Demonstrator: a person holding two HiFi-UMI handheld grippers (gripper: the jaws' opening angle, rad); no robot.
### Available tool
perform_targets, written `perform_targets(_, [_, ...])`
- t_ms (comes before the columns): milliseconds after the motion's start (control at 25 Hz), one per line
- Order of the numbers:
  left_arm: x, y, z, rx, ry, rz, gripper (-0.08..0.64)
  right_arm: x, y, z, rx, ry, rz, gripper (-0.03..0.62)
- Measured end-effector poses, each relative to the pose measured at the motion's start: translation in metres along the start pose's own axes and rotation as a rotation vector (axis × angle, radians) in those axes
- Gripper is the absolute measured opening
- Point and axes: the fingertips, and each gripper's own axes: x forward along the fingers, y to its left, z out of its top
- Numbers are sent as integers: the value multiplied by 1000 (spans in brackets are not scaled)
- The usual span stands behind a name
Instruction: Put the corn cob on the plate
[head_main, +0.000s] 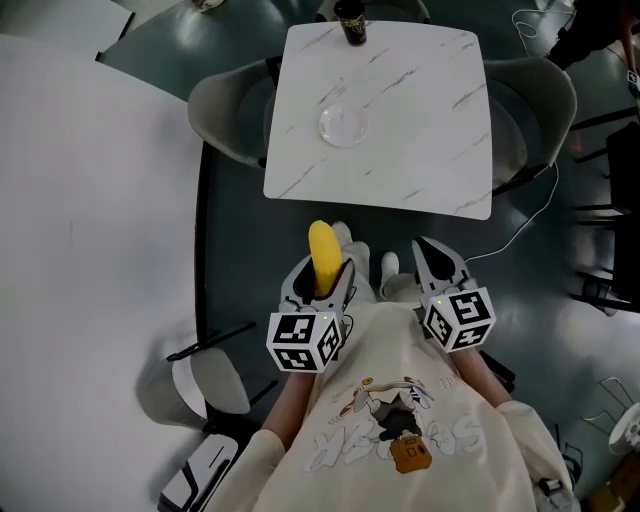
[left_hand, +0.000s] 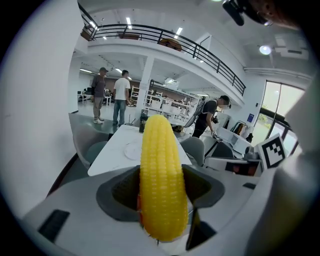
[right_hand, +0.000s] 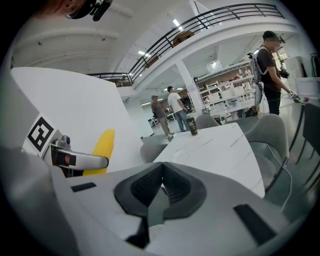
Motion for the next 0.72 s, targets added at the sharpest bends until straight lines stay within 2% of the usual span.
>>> perform_targets(280, [18,7,8,-7,0,-21,262,20,-4,3,-10,14,-8,5])
perform_targets(520, [46,20,28,3,37,-63,262,46,4,27,-30,1,4,5])
perform_targets(720, [70,38,44,-9,51,-81,262,72,-5,39,-16,14,-28,5])
